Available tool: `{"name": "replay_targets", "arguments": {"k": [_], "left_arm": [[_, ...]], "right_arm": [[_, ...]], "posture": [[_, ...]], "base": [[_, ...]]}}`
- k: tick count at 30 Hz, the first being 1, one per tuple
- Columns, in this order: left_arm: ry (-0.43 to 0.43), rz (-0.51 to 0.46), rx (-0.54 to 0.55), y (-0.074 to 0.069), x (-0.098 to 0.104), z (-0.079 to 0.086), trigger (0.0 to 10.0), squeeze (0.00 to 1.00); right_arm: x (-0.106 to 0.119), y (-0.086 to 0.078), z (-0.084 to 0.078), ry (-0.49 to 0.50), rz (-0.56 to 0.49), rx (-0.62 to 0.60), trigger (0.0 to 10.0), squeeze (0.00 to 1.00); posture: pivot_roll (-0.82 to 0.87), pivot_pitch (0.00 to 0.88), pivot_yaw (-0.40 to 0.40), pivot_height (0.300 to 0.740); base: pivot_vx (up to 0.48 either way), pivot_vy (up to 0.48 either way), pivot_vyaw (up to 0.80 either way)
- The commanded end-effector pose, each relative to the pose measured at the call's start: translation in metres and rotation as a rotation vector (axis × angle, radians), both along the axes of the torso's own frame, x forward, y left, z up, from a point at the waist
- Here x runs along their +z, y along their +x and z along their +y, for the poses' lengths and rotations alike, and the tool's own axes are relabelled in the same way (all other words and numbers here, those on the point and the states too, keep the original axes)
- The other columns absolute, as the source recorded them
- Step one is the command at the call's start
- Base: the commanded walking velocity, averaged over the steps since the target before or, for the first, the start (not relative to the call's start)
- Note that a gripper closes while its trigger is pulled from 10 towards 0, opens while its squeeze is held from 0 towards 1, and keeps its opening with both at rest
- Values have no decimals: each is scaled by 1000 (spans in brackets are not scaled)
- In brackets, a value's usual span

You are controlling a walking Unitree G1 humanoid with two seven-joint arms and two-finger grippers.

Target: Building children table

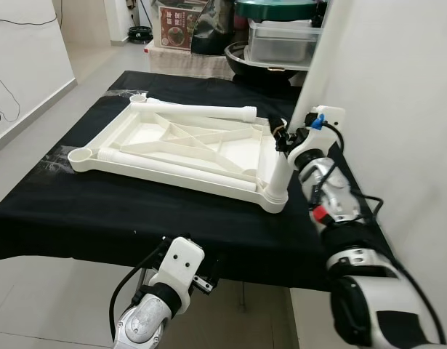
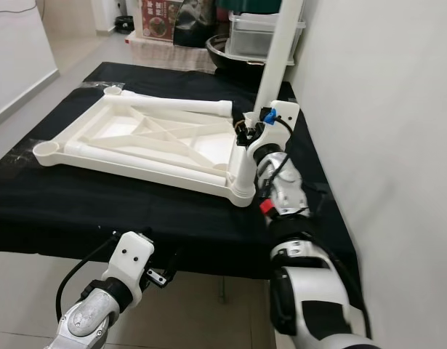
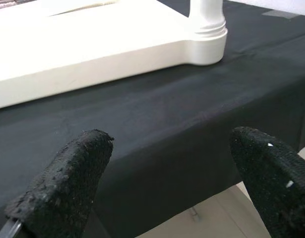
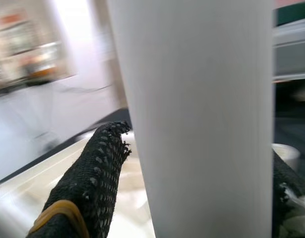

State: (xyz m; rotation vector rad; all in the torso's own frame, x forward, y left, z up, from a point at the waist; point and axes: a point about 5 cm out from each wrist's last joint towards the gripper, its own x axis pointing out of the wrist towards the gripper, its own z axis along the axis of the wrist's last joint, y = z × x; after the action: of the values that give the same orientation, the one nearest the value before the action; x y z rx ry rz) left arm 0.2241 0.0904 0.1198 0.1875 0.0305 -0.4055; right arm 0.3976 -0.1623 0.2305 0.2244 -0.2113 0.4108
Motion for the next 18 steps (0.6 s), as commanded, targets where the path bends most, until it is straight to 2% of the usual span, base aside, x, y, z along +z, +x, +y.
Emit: {"name": "replay_targets", "arguments": {"k": [1, 2, 3, 4, 5, 7, 11, 12, 14, 15, 16, 18], "left_arm": [[4, 16, -5, -1, -4, -1, 10000, 0], [4, 16, -5, -1, -4, -1, 10000, 0], [4, 15, -5, -1, -4, -1, 10000, 0], [4, 15, -5, -1, -4, -1, 10000, 0], [4, 15, -4, -1, -4, -1, 10000, 0], [5, 15, -3, -1, -4, -1, 10000, 0], [6, 14, -1, -1, -4, -1, 10000, 0], [6, 14, 0, -2, -4, 0, 10000, 0], [6, 15, 0, -2, -4, 0, 10000, 0], [6, 13, -2, -2, -4, 0, 10000, 0], [6, 13, -2, -2, -4, 0, 10000, 0], [6, 14, -2, -1, -4, 0, 10000, 0]], "right_arm": [[-6, -9, 20, -42, 7, 304, 10000, 0], [-6, -9, 20, -42, 7, 304, 10000, 0], [-9, -22, 29, -97, -3, 535, 10000, 0], [-9, -22, 29, -97, -3, 535, 10000, 0], [-11, -31, 33, -123, -10, 665, 10000, 0], [-16, -44, 42, -157, -6, 851, 10000, 0], [-19, -46, 52, -190, 0, 910, 10000, 0], [-22, -44, 58, -222, -7, 902, 4510, 0], [-23, -43, 61, -243, -12, 892, 4510, 0], [-23, -34, 65, -250, -13, 801, 0, 0], [-23, -34, 65, -250, -13, 801, 0, 0], [-23, -24, 66, -246, 10, 673, 0, 0]], "posture": [[128, 9, -128, 740], [128, 9, -128, 740], [132, 8, -129, 740], [132, 8, -129, 740], [134, 8, -131, 740], [137, 9, -132, 740], [137, 9, -131, 740], [137, 10, -129, 740], [137, 10, -129, 740], [137, 10, -129, 740], [137, 10, -129, 740], [138, 9, -130, 740]], "base": [[0, 0, 0], [0, 0, 0], [0, 0, 0], [0, 0, 0], [0, 0, 0], [0, 0, 0], [0, 0, 0], [0, 0, 0], [0, 0, 0], [0, 0, 0], [0, 0, 0], [0, 0, 0]]}}
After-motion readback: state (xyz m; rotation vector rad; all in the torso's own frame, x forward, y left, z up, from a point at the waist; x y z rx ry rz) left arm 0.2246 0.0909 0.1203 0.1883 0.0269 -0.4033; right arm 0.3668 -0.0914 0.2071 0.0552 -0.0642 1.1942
